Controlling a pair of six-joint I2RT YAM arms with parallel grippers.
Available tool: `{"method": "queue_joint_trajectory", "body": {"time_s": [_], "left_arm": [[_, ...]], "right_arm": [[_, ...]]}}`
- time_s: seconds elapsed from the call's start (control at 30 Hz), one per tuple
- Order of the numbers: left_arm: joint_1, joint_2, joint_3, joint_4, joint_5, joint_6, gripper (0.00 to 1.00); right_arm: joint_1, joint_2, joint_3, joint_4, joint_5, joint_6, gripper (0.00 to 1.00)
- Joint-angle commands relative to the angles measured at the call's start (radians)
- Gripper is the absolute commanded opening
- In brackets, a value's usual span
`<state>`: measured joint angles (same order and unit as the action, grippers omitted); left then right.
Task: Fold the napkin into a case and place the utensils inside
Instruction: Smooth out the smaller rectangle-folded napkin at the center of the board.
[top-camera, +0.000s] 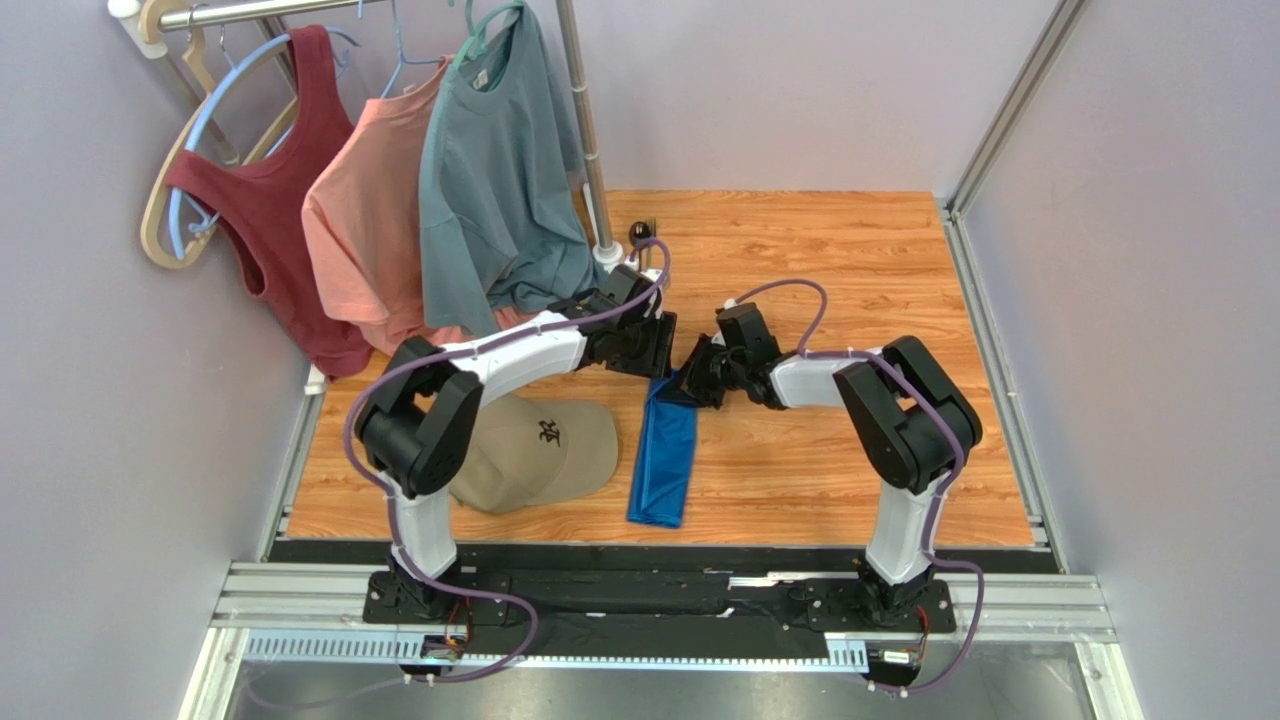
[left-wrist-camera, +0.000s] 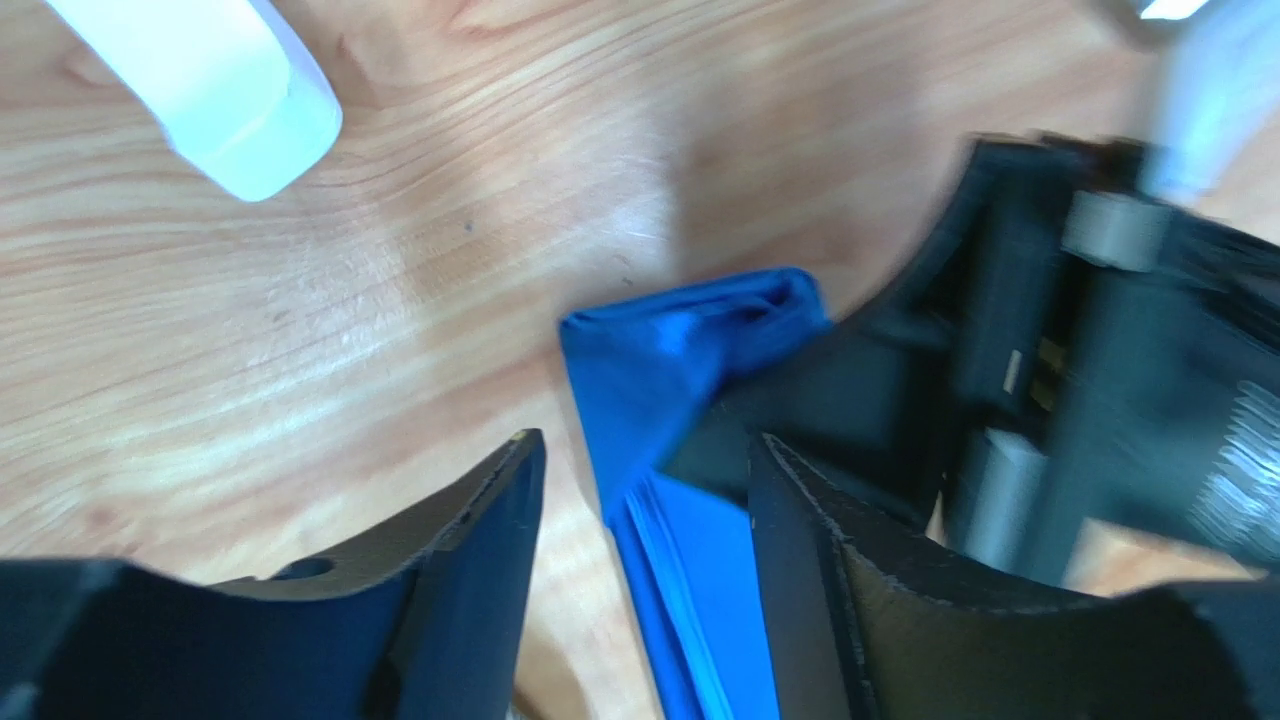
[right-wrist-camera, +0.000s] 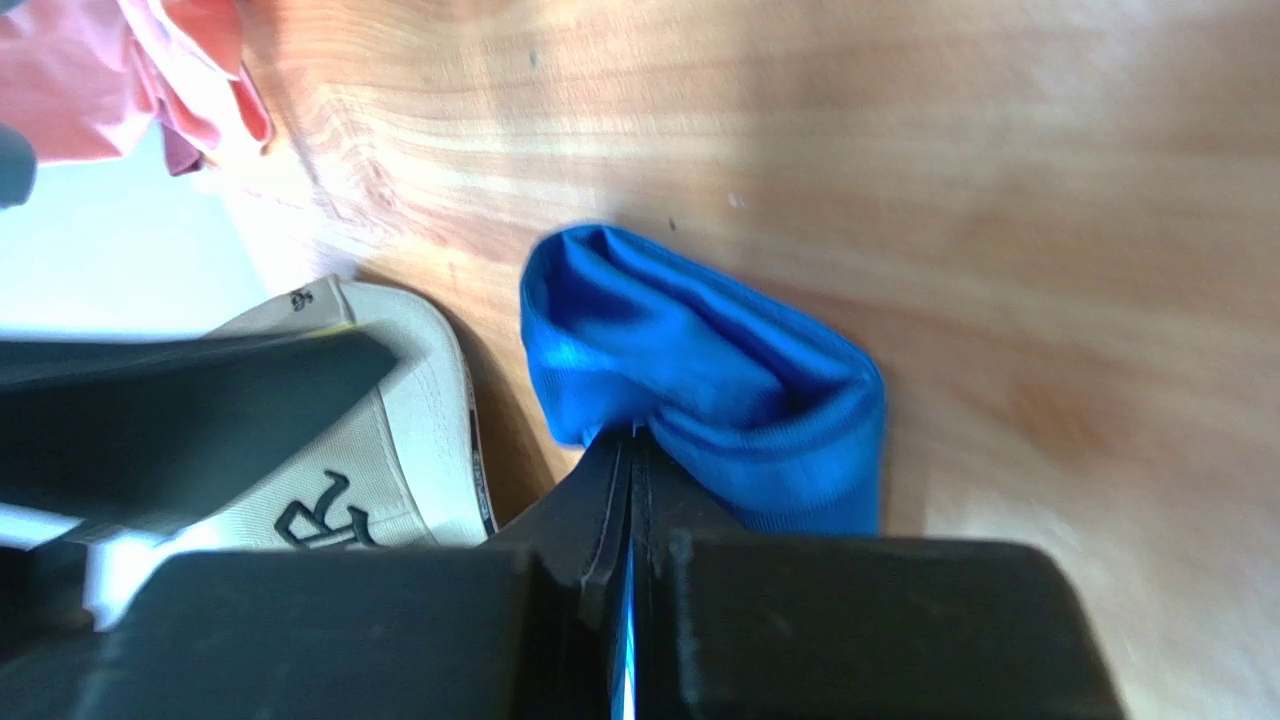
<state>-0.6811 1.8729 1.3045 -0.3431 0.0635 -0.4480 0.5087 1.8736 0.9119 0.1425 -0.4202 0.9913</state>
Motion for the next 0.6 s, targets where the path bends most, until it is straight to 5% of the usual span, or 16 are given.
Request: {"method": "queue_joint_trajectory", "body": {"time_s": [0.0, 0.23, 0.43, 0.57], "left_arm": [[-0.008, -0.161, -0.017, -0.060, 0.041, -0.029, 0.62], [-0.009, -0.202, -0.192, 0.012, 0.304, -0.038, 0.61], [-0.023, -0.184, -0.206, -0.016, 0.291, 0.048, 0.69], [-0.021, -0.126, -0.171, -0.062, 0.275, 0.091, 0.69]], "right_arm": [[-0.021, -0.115, 0.036, -0.182, 0.024, -0.084, 0.01], [-0.091, -0.250, 0.067, -0.474, 0.023, -0.259, 0.33], [-0.134, -0.418, 0.055, -0.632, 0.075, -0.407, 0.56], [-0.137, -0.468, 0.018, -0.644, 0.049, -0.433, 0.59]]}}
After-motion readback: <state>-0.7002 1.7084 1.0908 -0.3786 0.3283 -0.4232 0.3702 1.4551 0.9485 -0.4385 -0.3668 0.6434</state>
